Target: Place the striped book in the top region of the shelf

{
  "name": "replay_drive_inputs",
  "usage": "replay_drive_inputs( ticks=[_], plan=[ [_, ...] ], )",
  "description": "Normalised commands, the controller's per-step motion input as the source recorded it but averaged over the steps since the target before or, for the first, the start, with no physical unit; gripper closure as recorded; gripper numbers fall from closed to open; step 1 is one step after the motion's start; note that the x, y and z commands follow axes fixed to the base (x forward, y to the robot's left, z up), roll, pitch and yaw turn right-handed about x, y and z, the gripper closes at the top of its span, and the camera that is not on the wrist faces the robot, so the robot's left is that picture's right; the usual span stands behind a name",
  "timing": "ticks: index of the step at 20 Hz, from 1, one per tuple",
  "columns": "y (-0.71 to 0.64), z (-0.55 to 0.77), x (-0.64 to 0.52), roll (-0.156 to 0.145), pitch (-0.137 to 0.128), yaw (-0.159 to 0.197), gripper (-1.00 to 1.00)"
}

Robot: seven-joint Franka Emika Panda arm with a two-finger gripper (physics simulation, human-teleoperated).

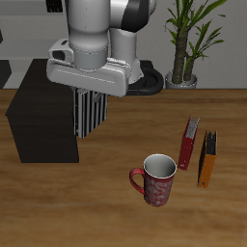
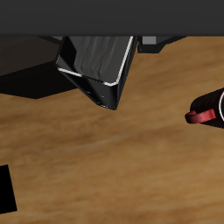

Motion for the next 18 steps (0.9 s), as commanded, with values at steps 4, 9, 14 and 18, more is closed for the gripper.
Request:
replay_drive_inputs(
  ticks=[4, 9, 14, 18],
  plan=[
    [0.1, 0.1, -0.4, 0.027, -0.001, -0.009, 1.0],
    [0.1, 0.06, -0.31, 0.011, -0.003, 0.025, 1.0],
    [0.01, -0.04, -0.23, -0.007, -0.004, 0.067, 1.0],
    [0.13, -0.18, -0.28, 0.037, -0.009, 0.147, 1.0]
  ],
)
